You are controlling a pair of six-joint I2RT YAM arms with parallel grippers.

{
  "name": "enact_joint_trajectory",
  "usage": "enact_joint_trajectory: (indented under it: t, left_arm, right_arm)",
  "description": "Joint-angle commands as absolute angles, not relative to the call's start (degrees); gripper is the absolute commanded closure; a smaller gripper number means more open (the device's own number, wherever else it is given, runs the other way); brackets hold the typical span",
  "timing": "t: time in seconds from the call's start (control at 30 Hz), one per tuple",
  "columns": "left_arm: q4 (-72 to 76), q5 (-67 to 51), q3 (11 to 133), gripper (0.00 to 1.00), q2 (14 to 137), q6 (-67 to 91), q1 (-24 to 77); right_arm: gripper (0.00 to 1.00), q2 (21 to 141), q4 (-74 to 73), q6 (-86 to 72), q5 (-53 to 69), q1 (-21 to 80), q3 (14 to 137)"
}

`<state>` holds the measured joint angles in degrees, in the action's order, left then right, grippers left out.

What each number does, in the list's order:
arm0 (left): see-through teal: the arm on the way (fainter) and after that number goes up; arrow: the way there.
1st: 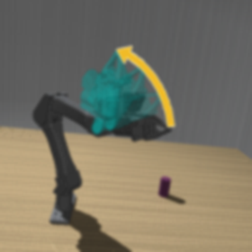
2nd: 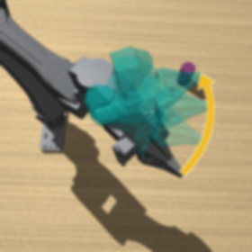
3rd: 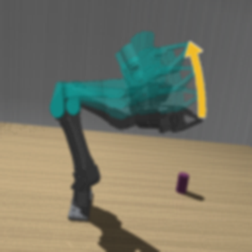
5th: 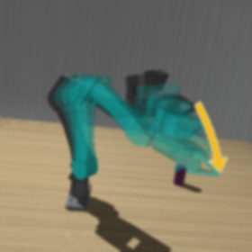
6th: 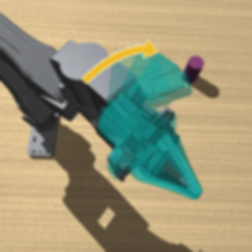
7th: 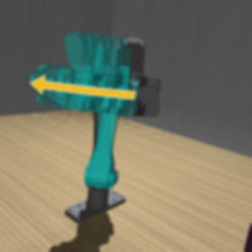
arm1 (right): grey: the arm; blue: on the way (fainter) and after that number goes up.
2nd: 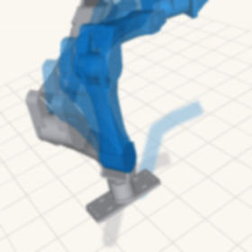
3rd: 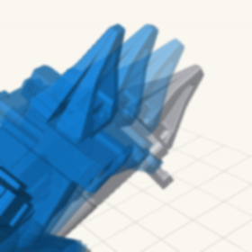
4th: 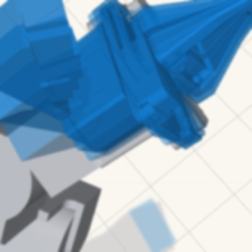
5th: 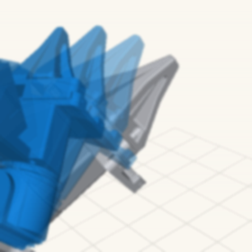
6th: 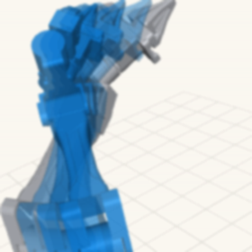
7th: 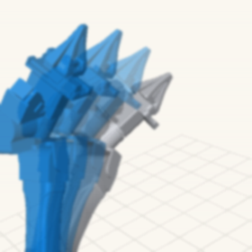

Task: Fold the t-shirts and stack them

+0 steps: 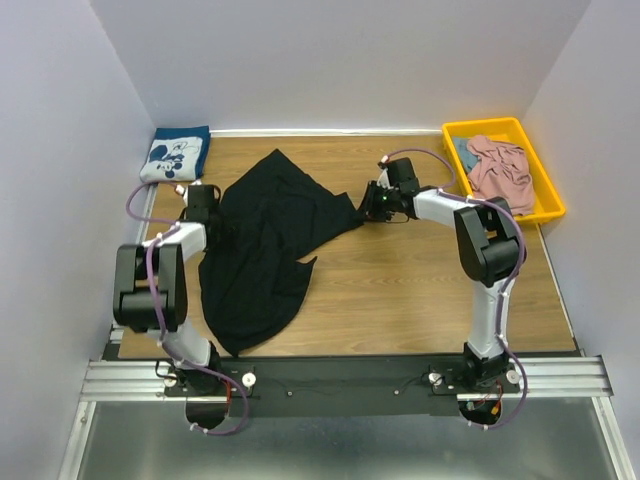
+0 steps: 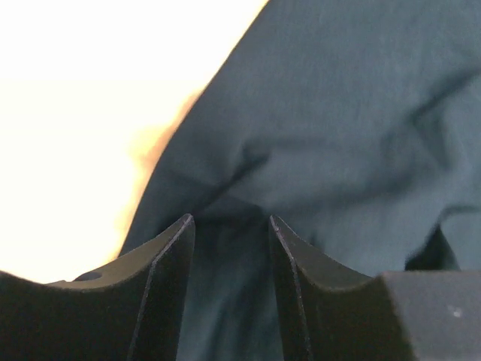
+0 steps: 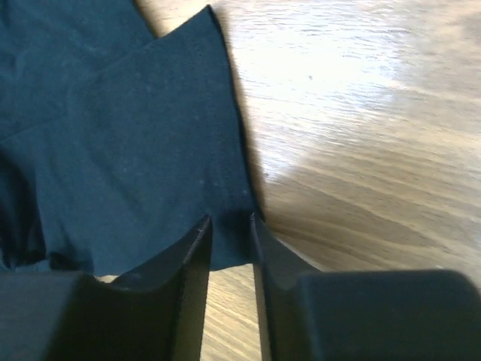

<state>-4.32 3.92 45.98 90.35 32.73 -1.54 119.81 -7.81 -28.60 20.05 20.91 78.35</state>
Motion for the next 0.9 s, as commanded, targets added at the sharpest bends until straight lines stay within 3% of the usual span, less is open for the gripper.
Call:
enact_joint_trajectory:
  t: [0.0, 0.17, 0.33, 0.47, 0.57, 0.8, 0.87]
  left_arm:
    - [-5.8, 4.8, 53.9, 0.48, 98.9, 26.8, -1.8]
    - [-6.7, 1.1, 65.0, 0.49, 107.5, 24.2, -0.6]
    - [-8.4, 4.8, 77.4, 0.49, 114.9, 19.0, 6.2]
    - [-10.8, 6.3, 92.1, 0.46, 122.1, 16.0, 10.9]
    - [-11.2, 7.9, 96.2, 0.41, 123.8, 14.9, 13.4]
    - [-11.9, 17.7, 83.4, 0.28, 105.3, 11.4, 20.6]
    - [-12.4, 19.3, 78.4, 0.23, 100.2, 9.1, 23.7]
  right_arm:
    - [0.71, 120.6, -10.3, -29.9, 16.1, 19.4, 70.9]
    - [0.75, 113.7, -10.5, -31.4, 12.4, 14.5, 61.3]
    - [0.75, 104.0, -12.6, -32.9, 7.2, 9.9, 50.7]
    - [0.74, 99.3, -15.5, -31.0, 5.5, 9.8, 47.8]
    - [0.71, 93.8, -17.4, -28.7, 6.2, 9.8, 47.5]
    - [0.43, 87.4, -22.1, -21.8, 11.5, 11.6, 53.5]
    - [0.41, 87.8, -22.7, -21.1, 12.7, 13.3, 54.8]
